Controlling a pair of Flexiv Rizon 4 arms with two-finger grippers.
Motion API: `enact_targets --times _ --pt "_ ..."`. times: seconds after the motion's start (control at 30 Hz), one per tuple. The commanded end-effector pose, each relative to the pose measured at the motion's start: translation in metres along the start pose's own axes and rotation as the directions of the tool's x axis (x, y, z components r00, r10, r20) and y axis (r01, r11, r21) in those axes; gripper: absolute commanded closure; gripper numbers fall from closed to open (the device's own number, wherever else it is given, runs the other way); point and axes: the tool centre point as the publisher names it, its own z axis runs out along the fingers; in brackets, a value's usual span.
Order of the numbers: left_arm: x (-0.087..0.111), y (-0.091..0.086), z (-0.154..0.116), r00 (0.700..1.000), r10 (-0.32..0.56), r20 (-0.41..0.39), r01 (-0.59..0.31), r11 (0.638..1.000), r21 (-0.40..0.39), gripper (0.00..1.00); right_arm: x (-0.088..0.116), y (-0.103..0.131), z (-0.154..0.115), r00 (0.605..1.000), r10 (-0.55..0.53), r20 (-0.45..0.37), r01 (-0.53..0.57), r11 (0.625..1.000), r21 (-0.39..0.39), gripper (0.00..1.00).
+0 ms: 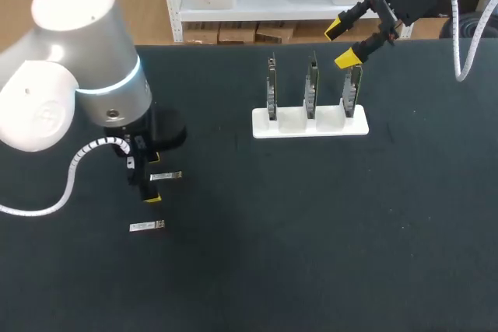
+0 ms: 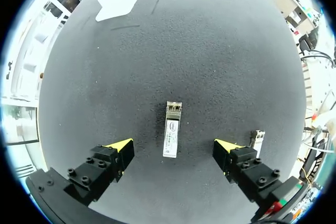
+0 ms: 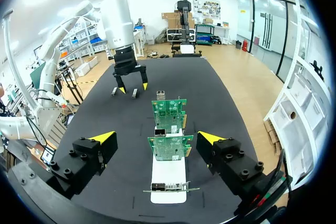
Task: Pick up the optical module with the left hand, and insert it into the network port with the right hand.
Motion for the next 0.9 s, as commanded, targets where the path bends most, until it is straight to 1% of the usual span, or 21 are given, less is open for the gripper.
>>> enact_targets --times 0.03,0.9 --pt "-0.0001 0.0001 -0.0008 1.000 0.003 -0.002 -0.003 1.000 -0.001 0.00 0.0004 0.0010 0.0001 1.000 -0.001 0.001 0.001 1.000 0.003 0.00" --pt "-0.0055 -0.0012 0.0034 1.000 0.007 -0.018 -0.007 1.000 0.011 0.00 0.0004 0.0010 0.0001 1.000 -0.001 0.001 0.001 1.000 0.003 0.00"
